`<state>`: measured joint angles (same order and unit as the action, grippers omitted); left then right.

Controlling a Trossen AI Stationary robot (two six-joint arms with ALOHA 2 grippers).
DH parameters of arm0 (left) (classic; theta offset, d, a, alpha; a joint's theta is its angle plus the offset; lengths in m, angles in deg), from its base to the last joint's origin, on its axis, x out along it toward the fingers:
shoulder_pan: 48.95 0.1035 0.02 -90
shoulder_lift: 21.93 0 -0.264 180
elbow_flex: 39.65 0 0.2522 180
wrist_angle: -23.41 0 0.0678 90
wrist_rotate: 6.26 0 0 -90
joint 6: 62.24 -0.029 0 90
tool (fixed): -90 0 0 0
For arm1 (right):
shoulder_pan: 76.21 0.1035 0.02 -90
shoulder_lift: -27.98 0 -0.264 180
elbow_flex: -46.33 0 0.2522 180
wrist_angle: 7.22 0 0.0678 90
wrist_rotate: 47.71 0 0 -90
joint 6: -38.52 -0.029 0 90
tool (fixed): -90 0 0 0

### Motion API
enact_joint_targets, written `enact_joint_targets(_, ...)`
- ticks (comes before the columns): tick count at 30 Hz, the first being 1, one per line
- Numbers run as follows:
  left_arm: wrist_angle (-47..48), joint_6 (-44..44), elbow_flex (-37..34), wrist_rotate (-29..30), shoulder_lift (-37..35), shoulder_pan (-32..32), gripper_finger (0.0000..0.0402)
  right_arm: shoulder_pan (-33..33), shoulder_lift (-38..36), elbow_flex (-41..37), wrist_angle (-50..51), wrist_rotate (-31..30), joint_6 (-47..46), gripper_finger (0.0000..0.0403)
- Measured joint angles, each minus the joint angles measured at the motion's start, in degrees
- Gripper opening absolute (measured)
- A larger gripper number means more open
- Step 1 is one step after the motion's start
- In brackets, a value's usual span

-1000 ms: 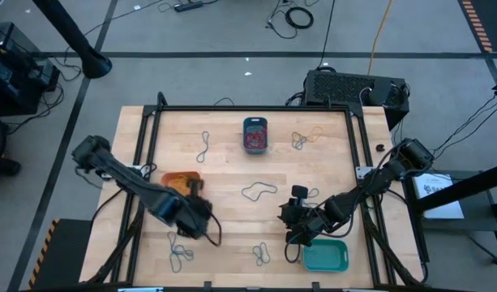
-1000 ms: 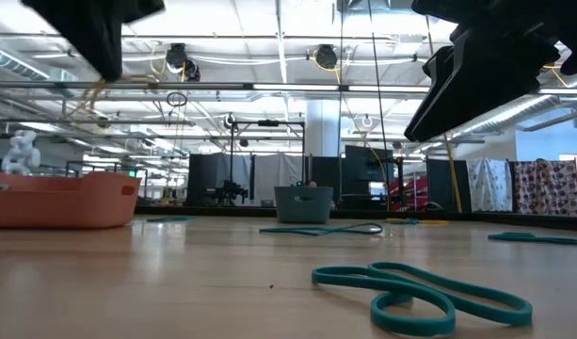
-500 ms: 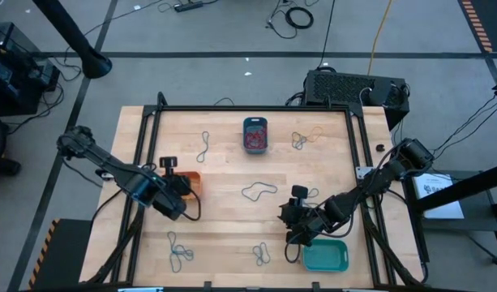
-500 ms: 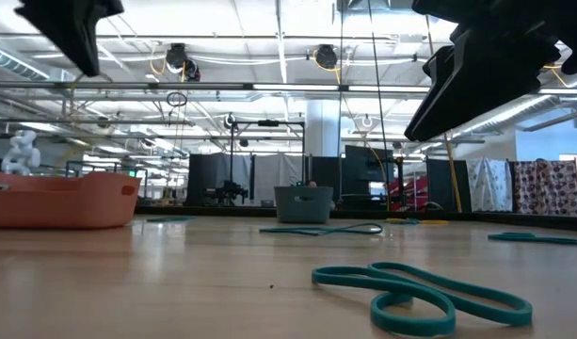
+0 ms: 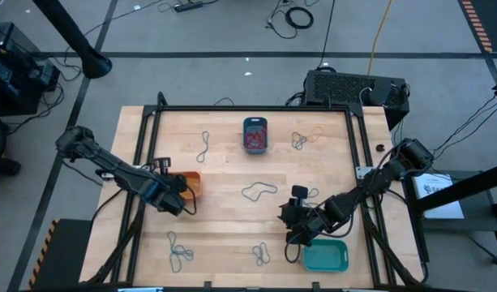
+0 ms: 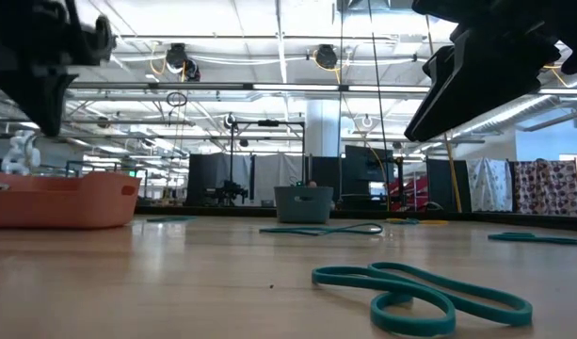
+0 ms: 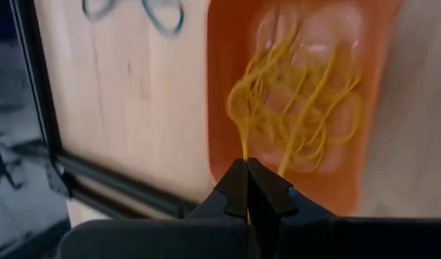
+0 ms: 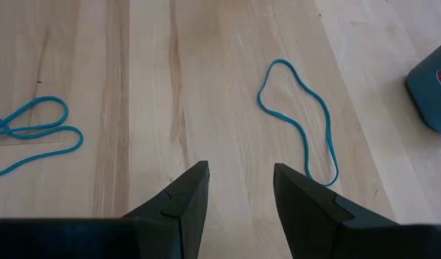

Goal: Sort rubber bands into baskets
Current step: Put the bottom yellow rubber band into the orange bin

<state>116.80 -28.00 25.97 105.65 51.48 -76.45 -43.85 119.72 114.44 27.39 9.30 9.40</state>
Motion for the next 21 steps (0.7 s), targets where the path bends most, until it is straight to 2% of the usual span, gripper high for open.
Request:
enact_joint_targets(11, -2.1, -0.1, -2.5, -0.3, 0.0, 2.1, 0.0003, 0.0, 0.0, 0.0, 0.0, -0.1, 0.0, 0.0151)
enact_joint_targets(21, -5.2, -3.3, -2.5, -0.4, 0.0, 2.0, 0.0069, 0.0, 0.0, 0.0, 0.0, -0.2, 0.4, 0.0151)
